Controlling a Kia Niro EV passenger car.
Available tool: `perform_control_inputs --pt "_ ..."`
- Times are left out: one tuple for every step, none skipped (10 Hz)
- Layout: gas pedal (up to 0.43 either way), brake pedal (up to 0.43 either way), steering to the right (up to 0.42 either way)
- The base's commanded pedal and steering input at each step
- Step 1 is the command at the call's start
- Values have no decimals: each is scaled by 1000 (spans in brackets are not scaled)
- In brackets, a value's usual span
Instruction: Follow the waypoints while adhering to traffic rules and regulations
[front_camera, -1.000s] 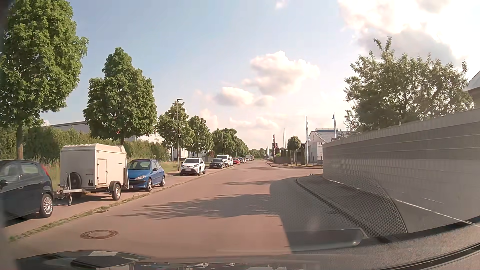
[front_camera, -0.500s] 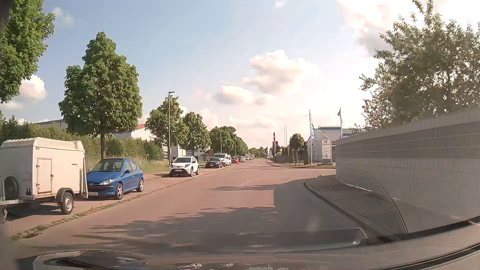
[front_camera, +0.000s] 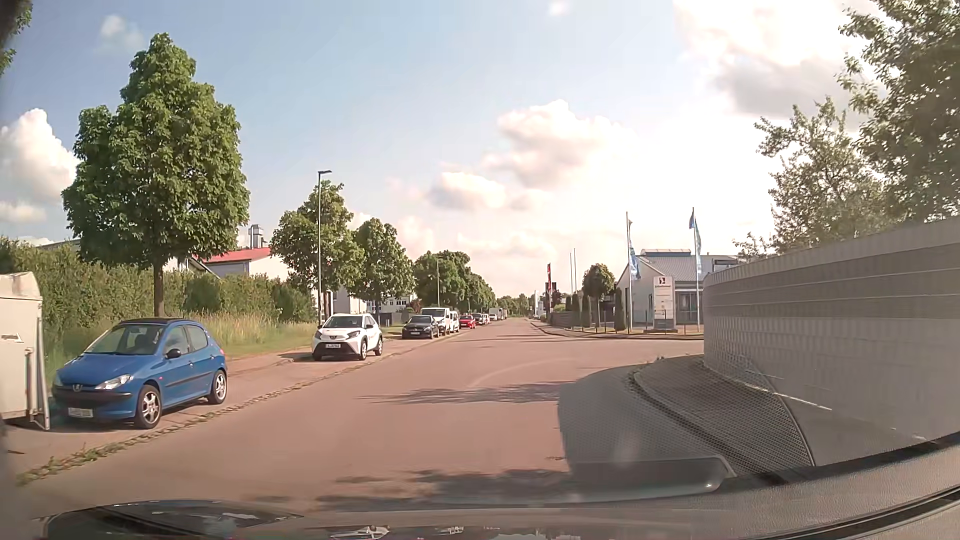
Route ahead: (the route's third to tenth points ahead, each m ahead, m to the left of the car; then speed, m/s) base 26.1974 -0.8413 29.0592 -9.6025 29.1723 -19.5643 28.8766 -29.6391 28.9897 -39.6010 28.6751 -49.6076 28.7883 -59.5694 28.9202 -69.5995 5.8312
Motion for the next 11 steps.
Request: perform_control_inputs --pt "0 140 9" --pt "0 128 9" --pt "0 91 9" --pt "0 85 9" --pt "0 85 10" --pt "0 85 12" --pt "0 85 14" --pt "0 91 17" --pt "0 85 19" --pt "0 91 21" --pt "0 98 23"
